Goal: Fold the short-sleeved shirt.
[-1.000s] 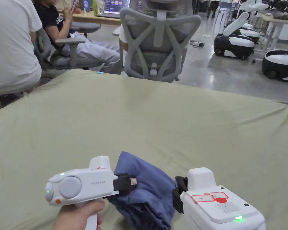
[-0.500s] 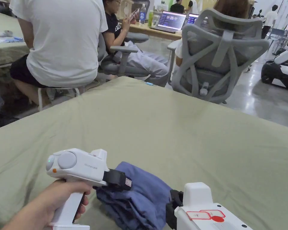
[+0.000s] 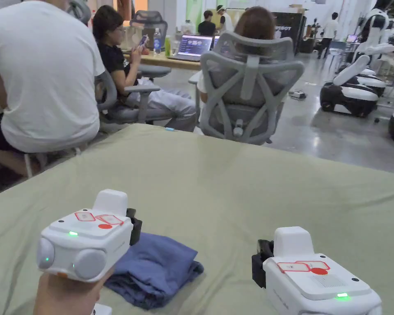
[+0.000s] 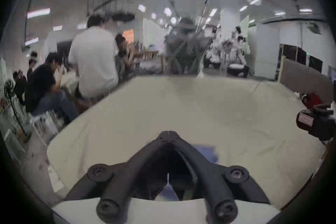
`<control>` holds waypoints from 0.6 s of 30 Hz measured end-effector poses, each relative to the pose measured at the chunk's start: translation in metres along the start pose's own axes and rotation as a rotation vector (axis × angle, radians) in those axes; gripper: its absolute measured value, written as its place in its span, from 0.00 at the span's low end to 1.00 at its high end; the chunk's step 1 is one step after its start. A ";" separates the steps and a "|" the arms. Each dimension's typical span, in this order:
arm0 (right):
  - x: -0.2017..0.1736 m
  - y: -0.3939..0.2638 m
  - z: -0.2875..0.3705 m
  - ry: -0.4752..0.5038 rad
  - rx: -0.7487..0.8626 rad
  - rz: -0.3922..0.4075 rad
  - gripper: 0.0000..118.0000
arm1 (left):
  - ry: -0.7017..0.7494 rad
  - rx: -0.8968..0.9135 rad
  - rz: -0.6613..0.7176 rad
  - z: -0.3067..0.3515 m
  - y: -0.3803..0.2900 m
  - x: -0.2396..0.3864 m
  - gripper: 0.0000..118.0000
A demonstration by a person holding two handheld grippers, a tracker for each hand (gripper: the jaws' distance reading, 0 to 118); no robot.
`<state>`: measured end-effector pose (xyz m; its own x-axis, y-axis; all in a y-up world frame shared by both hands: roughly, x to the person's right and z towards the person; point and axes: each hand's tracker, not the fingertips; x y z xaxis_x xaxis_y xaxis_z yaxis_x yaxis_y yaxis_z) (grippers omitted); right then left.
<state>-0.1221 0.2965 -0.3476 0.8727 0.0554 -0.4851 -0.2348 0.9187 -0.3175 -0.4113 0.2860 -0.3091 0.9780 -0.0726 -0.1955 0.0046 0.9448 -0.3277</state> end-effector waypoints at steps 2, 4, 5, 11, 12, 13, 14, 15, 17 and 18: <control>0.044 0.001 0.029 -0.076 0.047 0.045 0.00 | -0.049 0.075 -0.016 0.013 0.010 0.058 0.00; 0.094 0.002 0.059 -0.188 0.070 0.051 0.00 | -0.083 0.097 -0.023 0.025 0.020 0.114 0.00; 0.119 0.002 0.073 -0.227 0.091 0.040 0.00 | -0.105 0.115 -0.022 0.031 0.023 0.139 0.00; 0.235 -0.016 0.163 -0.412 0.191 0.004 0.00 | -0.212 0.167 0.012 0.055 0.044 0.266 0.00; 0.247 -0.021 0.175 -0.426 0.200 -0.011 0.00 | -0.222 0.165 0.023 0.060 0.046 0.281 0.00; 0.257 -0.025 0.185 -0.437 0.201 -0.042 0.00 | -0.236 0.166 0.020 0.065 0.048 0.295 0.00; 0.266 -0.028 0.192 -0.439 0.204 -0.066 0.00 | -0.240 0.166 0.006 0.068 0.049 0.305 0.00; 0.273 -0.032 0.198 -0.431 0.206 -0.074 0.00 | -0.239 0.174 -0.016 0.074 0.051 0.314 0.00; 0.278 -0.037 0.202 -0.428 0.204 -0.070 0.00 | -0.238 0.186 -0.042 0.082 0.050 0.323 0.00; 0.280 -0.040 0.203 -0.427 0.203 -0.069 0.00 | -0.254 0.191 -0.033 0.086 0.051 0.324 0.00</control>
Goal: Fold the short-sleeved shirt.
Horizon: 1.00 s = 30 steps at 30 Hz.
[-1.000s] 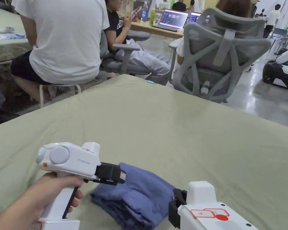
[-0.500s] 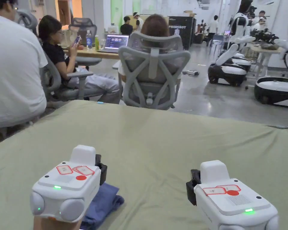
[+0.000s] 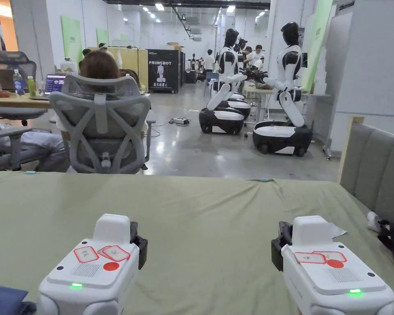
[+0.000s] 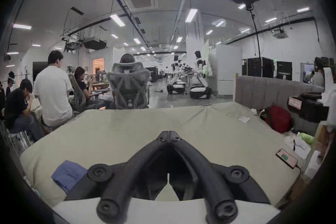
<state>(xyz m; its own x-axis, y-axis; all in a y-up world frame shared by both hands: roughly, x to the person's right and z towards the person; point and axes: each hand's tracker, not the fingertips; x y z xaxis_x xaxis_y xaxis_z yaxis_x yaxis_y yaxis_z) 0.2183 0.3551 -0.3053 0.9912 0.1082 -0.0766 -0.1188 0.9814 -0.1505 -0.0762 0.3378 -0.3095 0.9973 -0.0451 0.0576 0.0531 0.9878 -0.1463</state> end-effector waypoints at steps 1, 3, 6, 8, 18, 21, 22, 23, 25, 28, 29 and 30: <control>0.002 -0.002 0.001 0.002 0.002 -0.003 0.00 | -0.001 0.001 -0.003 0.003 0.002 0.002 0.00; 0.001 -0.006 0.000 0.012 -0.004 -0.021 0.00 | 0.003 -0.005 -0.031 0.005 0.004 0.003 0.00; -0.002 -0.010 -0.002 0.023 -0.011 -0.040 0.06 | -0.011 -0.005 -0.018 0.008 0.008 0.001 0.13; -0.005 -0.012 0.000 0.025 -0.011 -0.058 0.42 | -0.018 0.000 -0.019 0.011 0.008 -0.001 0.49; -0.015 -0.014 0.007 0.052 0.004 -0.052 1.00 | -0.012 0.078 -0.036 0.026 0.008 0.002 1.00; -0.018 -0.015 0.008 0.054 0.001 -0.054 1.00 | -0.010 0.090 -0.031 0.030 0.010 0.001 1.00; -0.018 -0.016 0.007 0.054 -0.002 -0.055 1.00 | -0.012 0.091 -0.030 0.032 0.010 0.000 1.00; -0.018 -0.016 0.008 0.053 -0.003 -0.055 1.00 | -0.012 0.092 -0.031 0.032 0.010 0.000 1.00; -0.019 -0.015 0.010 0.054 0.003 -0.055 1.00 | -0.009 0.090 -0.035 0.035 0.011 -0.002 1.00; -0.020 -0.013 0.012 0.058 0.008 -0.069 1.00 | -0.005 0.088 -0.027 0.037 0.007 -0.005 1.00; -0.020 -0.013 0.013 0.060 0.008 -0.073 1.00 | -0.002 0.086 -0.026 0.039 0.008 -0.006 1.00; -0.021 -0.012 0.013 0.061 0.009 -0.076 1.00 | 0.004 0.086 -0.025 0.040 0.007 -0.007 1.00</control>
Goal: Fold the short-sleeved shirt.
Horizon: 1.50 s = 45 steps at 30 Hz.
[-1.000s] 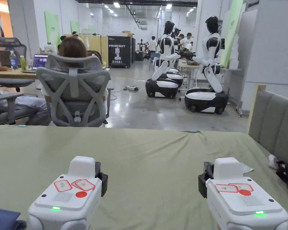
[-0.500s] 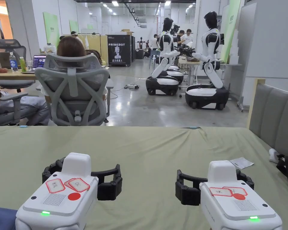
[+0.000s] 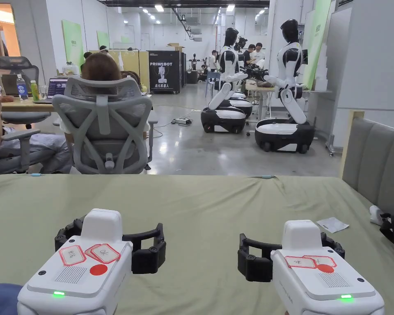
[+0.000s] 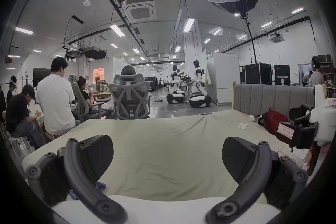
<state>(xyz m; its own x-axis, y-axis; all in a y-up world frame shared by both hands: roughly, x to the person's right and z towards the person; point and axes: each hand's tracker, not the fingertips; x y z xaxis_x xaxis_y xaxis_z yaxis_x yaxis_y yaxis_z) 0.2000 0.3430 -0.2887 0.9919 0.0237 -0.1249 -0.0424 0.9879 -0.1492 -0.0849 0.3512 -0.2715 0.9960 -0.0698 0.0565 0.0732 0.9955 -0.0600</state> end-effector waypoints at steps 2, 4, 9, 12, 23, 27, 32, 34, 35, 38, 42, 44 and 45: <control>-0.001 0.000 0.002 -0.002 0.008 -0.008 1.00 | 0.001 -0.002 0.001 0.002 -0.002 -0.002 1.00; -0.001 0.001 0.002 0.014 0.005 -0.019 1.00 | 0.006 -0.005 0.001 0.004 -0.002 -0.004 1.00; -0.002 0.004 0.003 0.051 -0.009 -0.052 1.00 | 0.019 -0.007 -0.007 0.005 -0.002 -0.008 1.00; -0.003 0.008 0.003 0.055 -0.022 -0.068 1.00 | 0.025 -0.007 -0.002 0.007 -0.002 -0.011 1.00; -0.020 0.021 0.005 -0.097 -0.091 -0.078 1.00 | 0.056 -0.015 0.021 0.012 -0.004 -0.024 1.00; -0.021 0.021 0.009 -0.107 -0.068 -0.049 1.00 | 0.060 -0.010 0.017 0.013 -0.003 -0.025 1.00; -0.016 0.021 0.010 -0.090 -0.071 -0.102 1.00 | 0.061 -0.005 0.021 0.014 -0.002 -0.025 1.00; -0.015 0.022 0.010 -0.102 -0.073 -0.105 1.00 | 0.070 0.002 0.018 0.015 -0.001 -0.025 1.00; -0.013 0.023 0.010 -0.097 -0.077 -0.111 1.00 | 0.071 0.001 0.017 0.014 -0.001 -0.025 1.00; -0.016 0.022 0.011 -0.112 -0.072 -0.111 1.00 | 0.073 0.000 0.016 0.014 -0.001 -0.026 1.00; -0.020 0.024 0.012 -0.103 -0.061 -0.063 1.00 | 0.074 0.004 0.016 0.012 0.001 -0.025 1.00; -0.021 0.024 0.012 -0.100 -0.056 -0.065 1.00 | 0.074 0.004 0.016 0.011 0.002 -0.025 1.00; -0.021 0.024 0.011 -0.098 -0.057 -0.064 1.00 | 0.075 0.005 0.016 0.011 0.002 -0.025 1.00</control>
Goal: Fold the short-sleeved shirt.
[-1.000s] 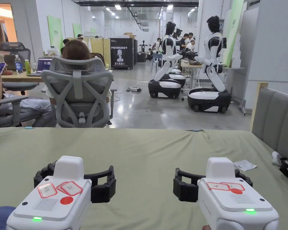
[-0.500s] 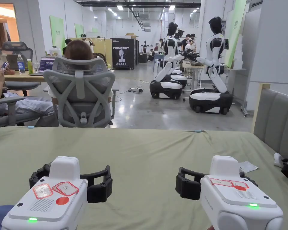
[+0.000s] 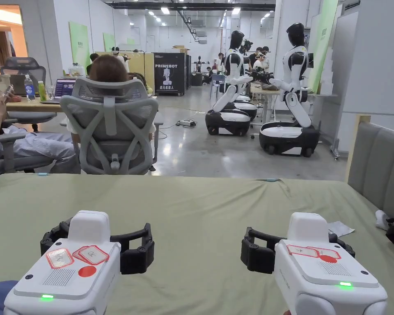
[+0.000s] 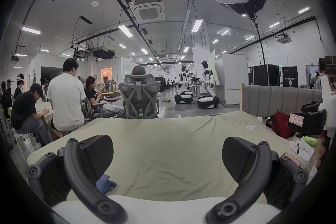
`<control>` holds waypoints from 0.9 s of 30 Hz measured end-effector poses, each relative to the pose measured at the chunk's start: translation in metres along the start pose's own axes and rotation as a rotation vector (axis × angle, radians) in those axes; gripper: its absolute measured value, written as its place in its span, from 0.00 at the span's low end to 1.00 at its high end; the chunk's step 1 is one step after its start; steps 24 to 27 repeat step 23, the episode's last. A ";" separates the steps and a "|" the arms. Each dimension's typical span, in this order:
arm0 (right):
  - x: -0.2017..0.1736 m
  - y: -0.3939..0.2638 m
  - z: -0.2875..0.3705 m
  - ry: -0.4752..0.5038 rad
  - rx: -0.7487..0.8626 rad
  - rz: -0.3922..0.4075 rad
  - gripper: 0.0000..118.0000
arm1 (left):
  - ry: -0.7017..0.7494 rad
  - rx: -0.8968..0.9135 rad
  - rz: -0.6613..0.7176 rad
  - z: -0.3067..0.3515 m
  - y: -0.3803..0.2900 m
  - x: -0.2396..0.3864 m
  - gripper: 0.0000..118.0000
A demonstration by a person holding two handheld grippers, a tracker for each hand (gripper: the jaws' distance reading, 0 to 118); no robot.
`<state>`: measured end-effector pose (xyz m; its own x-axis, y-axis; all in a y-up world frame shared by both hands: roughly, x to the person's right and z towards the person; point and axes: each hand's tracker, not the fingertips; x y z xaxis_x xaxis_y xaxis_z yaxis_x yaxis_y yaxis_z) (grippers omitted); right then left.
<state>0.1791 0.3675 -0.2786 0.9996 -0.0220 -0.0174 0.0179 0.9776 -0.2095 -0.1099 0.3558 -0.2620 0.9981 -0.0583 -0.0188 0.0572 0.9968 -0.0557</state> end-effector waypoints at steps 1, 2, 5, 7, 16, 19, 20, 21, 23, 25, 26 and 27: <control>-0.001 0.000 -0.001 0.003 -0.005 0.003 1.00 | 0.000 0.000 0.000 0.000 0.000 0.000 1.00; -0.001 -0.001 -0.001 0.006 -0.008 0.002 1.00 | -0.001 -0.001 -0.001 0.000 0.000 0.000 1.00; -0.001 -0.001 -0.001 0.013 -0.008 -0.002 1.00 | 0.000 -0.003 -0.004 0.000 0.000 0.000 1.00; -0.001 -0.002 -0.001 0.020 -0.008 0.005 1.00 | -0.001 -0.005 -0.001 -0.001 -0.001 0.000 1.00; 0.000 -0.004 0.000 -0.010 0.015 -0.028 1.00 | -0.006 -0.011 0.000 -0.002 -0.004 0.002 1.00; 0.000 -0.006 -0.002 -0.019 0.005 -0.001 1.00 | -0.005 -0.005 0.002 -0.001 -0.003 0.003 1.00; 0.002 -0.005 -0.004 0.026 -0.030 -0.033 1.00 | -0.006 -0.002 0.004 0.000 -0.002 0.003 1.00; 0.005 -0.004 -0.005 0.067 -0.049 -0.069 1.00 | -0.008 0.000 0.004 0.000 -0.002 0.003 1.00; 0.009 -0.005 -0.006 0.101 -0.043 -0.107 1.00 | -0.007 0.000 0.003 0.000 -0.002 0.003 1.00; 0.009 -0.005 -0.006 0.101 -0.043 -0.107 1.00 | -0.007 0.000 0.003 0.000 -0.002 0.003 1.00; 0.009 -0.005 -0.006 0.101 -0.043 -0.107 1.00 | -0.007 0.000 0.003 0.000 -0.002 0.003 1.00; 0.009 -0.005 -0.006 0.101 -0.043 -0.107 1.00 | -0.007 0.000 0.003 0.000 -0.002 0.003 1.00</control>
